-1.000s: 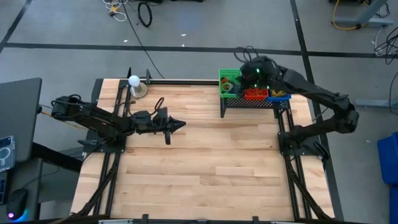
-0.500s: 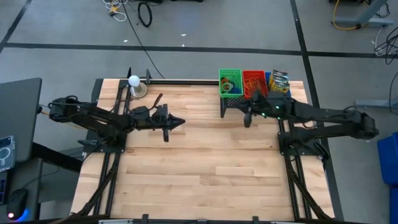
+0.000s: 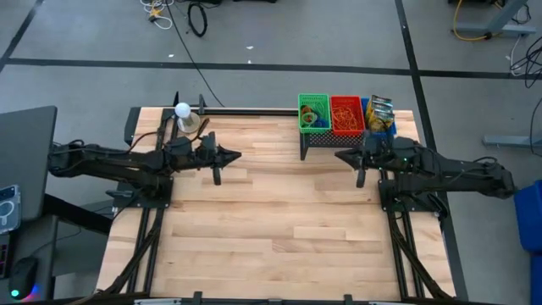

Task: Pick & Place Office Desk Supplies
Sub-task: Return to Home Position

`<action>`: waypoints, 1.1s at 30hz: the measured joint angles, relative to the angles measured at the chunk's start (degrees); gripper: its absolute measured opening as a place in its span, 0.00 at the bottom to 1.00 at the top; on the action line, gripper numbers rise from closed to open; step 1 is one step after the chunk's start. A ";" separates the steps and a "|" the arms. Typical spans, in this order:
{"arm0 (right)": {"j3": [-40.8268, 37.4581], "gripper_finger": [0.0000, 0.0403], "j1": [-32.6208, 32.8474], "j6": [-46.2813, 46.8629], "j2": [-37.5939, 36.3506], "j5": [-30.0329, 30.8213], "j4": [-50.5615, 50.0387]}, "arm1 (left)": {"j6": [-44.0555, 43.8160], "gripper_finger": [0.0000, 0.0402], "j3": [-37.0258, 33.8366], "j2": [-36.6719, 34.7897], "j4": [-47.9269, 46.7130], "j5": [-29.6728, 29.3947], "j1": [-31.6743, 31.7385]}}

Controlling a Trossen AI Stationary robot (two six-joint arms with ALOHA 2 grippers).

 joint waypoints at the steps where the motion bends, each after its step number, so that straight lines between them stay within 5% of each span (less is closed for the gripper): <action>1: -1.46 0.01 -0.02 -0.87 -1.30 -0.53 1.10 | 0.51 0.01 -0.04 -0.30 -0.32 0.04 0.26; 10: -14.36 0.01 -0.12 3.19 -13.90 -3.70 13.07 | -2.37 0.01 -11.76 -7.28 12.28 -2.36 1.40; 16: -18.26 0.00 -0.12 6.30 -21.50 -3.78 13.10 | -2.79 0.01 -17.10 -17.47 12.02 -5.44 1.42; 26: -22.42 0.00 -0.12 6.23 -30.98 -1.13 13.17 | -1.08 0.01 -17.22 -35.88 -7.58 -8.46 1.40; 33: -28.15 0.00 -0.12 8.42 -30.49 1.57 19.30 | -0.07 0.01 -17.22 -52.01 -23.68 -10.68 1.40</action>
